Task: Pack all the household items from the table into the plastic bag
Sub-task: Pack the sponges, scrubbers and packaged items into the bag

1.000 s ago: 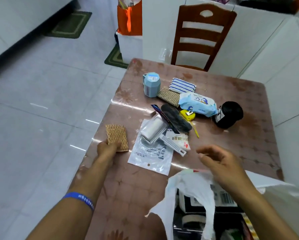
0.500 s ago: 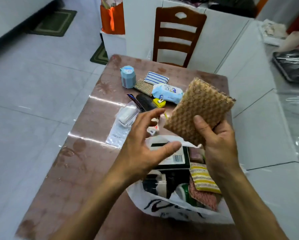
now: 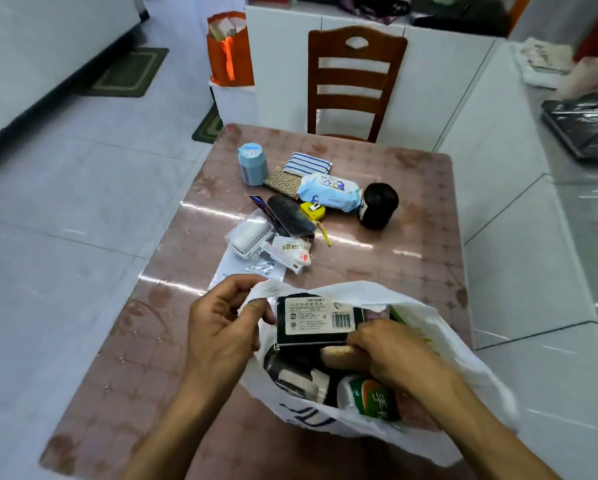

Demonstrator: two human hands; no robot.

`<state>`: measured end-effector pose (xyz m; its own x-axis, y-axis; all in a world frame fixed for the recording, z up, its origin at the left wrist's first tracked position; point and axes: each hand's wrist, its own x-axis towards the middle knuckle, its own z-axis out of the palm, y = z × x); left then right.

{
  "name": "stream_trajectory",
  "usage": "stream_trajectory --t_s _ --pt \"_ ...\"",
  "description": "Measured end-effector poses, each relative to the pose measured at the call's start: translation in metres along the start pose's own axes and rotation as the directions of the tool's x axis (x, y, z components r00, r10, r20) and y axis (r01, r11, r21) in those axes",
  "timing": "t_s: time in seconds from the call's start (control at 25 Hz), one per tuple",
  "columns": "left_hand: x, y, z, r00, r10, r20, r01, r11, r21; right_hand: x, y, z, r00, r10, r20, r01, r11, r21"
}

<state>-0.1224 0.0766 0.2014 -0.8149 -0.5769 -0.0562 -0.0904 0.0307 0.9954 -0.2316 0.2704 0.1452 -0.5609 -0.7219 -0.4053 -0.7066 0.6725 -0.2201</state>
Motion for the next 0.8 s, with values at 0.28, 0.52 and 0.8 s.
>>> stream_trajectory --t_s 0.28,0.52,0.8 --pt "0.037 0.0 -0.009 0.998 0.015 0.068 -0.026 0.986 0.162 0.018 -0.01 0.001 0.991 -0.067 -0.118 0.074 0.996 0.055" --pt "0.16 -0.105 0.002 0.994 -0.109 -0.005 0.084 0.732 0.676 0.029 -0.011 -0.04 0.855 0.313 -0.414 0.068 0.724 0.687" --pt "0.253 -0.203 -0.002 0.953 -0.303 0.017 0.122 0.433 0.893 0.017 -0.013 -0.012 0.78 0.536 -0.322 -0.038 0.555 0.831"
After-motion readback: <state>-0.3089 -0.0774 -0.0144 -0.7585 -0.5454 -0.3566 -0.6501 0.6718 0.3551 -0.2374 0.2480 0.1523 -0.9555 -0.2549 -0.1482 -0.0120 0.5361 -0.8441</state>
